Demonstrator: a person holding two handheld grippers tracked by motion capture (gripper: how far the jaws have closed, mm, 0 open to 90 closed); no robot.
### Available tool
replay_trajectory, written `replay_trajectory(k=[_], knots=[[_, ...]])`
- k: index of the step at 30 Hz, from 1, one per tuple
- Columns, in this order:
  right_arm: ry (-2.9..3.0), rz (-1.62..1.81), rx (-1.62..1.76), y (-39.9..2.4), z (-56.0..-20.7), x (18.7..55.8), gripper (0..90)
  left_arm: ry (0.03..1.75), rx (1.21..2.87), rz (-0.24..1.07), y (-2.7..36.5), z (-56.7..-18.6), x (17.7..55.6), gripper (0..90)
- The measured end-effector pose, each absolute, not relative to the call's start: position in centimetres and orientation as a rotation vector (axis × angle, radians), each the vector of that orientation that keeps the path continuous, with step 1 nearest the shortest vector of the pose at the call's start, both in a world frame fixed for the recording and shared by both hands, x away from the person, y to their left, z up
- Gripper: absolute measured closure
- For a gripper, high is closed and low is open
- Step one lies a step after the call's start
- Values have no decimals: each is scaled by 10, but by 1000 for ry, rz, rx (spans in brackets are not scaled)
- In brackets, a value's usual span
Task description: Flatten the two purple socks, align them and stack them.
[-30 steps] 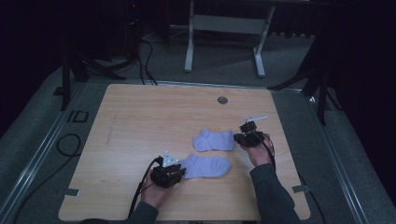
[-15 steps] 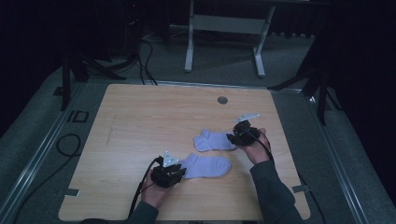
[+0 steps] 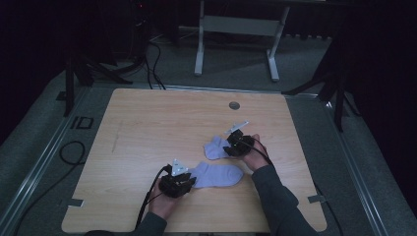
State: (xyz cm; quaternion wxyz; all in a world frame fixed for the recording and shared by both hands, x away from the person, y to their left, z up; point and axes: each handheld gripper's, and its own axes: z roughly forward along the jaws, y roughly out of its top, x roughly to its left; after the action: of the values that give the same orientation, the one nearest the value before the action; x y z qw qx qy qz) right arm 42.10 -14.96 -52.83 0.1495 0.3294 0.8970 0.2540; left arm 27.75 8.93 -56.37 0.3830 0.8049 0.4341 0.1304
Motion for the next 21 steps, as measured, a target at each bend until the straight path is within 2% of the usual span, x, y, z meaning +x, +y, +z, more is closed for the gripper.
replay_trajectory(k=[15, 21], knots=[[2671, 638, 781, -117, -536, 424, 530, 1103, 2057, 331, 89, -563, 277, 695], [2689, 682, 869, -116, -539, 433, 417, 1102, 2057, 329, 89, -564, 277, 694]])
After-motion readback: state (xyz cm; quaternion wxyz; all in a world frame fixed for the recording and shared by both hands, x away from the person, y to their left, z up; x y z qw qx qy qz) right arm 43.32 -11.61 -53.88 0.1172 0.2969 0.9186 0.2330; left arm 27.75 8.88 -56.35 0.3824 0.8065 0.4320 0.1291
